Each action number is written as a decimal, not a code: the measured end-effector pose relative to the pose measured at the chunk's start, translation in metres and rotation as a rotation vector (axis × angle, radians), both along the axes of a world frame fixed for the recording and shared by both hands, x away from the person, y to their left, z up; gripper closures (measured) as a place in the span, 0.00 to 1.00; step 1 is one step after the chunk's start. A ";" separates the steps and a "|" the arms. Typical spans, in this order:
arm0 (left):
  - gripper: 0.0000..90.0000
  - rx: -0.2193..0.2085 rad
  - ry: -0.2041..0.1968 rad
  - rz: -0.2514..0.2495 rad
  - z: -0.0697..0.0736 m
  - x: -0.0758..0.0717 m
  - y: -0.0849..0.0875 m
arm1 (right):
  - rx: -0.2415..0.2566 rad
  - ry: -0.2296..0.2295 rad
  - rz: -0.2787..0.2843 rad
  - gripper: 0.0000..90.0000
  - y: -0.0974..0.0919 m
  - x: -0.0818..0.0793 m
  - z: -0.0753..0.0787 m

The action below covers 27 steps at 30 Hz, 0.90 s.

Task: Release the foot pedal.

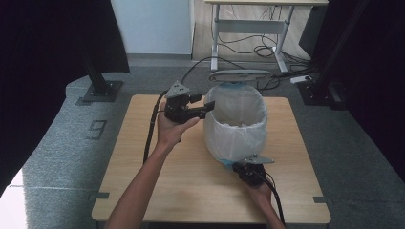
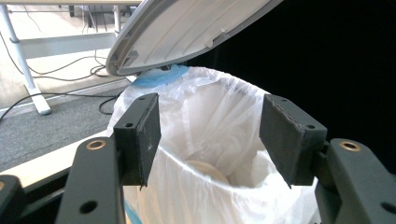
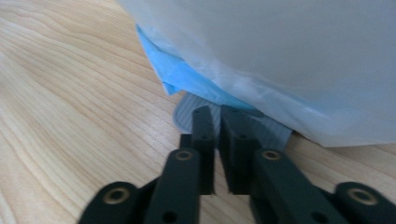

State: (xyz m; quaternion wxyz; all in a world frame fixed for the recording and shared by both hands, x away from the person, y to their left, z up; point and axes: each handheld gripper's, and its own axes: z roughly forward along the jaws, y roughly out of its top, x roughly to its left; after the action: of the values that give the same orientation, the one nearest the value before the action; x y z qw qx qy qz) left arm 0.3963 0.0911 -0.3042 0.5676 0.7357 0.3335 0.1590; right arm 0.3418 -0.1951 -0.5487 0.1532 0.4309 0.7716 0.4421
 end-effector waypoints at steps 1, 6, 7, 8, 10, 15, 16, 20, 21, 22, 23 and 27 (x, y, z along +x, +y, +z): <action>0.43 -0.001 -0.002 0.000 -0.001 -0.002 0.002 | -0.006 -0.010 0.001 0.86 0.001 -0.001 0.000; 0.41 0.008 -0.006 0.005 -0.006 -0.011 0.014 | -0.021 -0.049 -0.037 0.65 0.001 -0.007 0.006; 0.41 0.008 -0.005 0.004 -0.007 -0.013 0.016 | -0.018 -0.054 -0.039 0.60 0.001 -0.009 0.008; 0.40 0.010 -0.011 0.005 -0.007 -0.015 0.017 | -0.016 -0.063 -0.046 0.56 -0.001 -0.011 0.010; 0.40 0.021 -0.019 0.005 -0.009 -0.019 0.021 | 0.007 -0.074 -0.049 0.52 -0.004 -0.014 0.014; 0.39 0.040 -0.028 0.007 -0.014 -0.028 0.027 | 0.047 -0.118 -0.069 0.51 -0.013 -0.022 0.023; 0.39 0.045 -0.029 0.007 -0.016 -0.030 0.028 | 0.051 -0.130 -0.073 0.51 -0.015 -0.024 0.025; 0.39 0.068 -0.030 0.005 -0.023 -0.037 0.033 | 0.062 -0.142 -0.080 0.50 -0.022 -0.029 0.031; 0.38 0.072 -0.029 0.005 -0.025 -0.038 0.034 | 0.063 -0.147 -0.081 0.50 -0.023 -0.030 0.032; 0.38 0.073 -0.026 0.005 -0.027 -0.040 0.036 | 0.060 -0.146 -0.082 0.50 -0.025 -0.031 0.033; 0.38 0.072 -0.024 0.003 -0.029 -0.042 0.037 | 0.060 -0.149 -0.084 0.50 -0.028 -0.033 0.033; 0.38 0.074 -0.017 0.004 -0.036 -0.049 0.045 | 0.062 -0.153 -0.102 0.50 -0.039 -0.037 0.037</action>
State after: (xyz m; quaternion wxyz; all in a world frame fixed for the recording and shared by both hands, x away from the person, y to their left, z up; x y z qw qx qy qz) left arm 0.3468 0.1366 -0.3405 0.5426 0.7541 0.3241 0.1783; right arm 0.3047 -0.2337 -0.5119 0.2205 0.4392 0.7208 0.4889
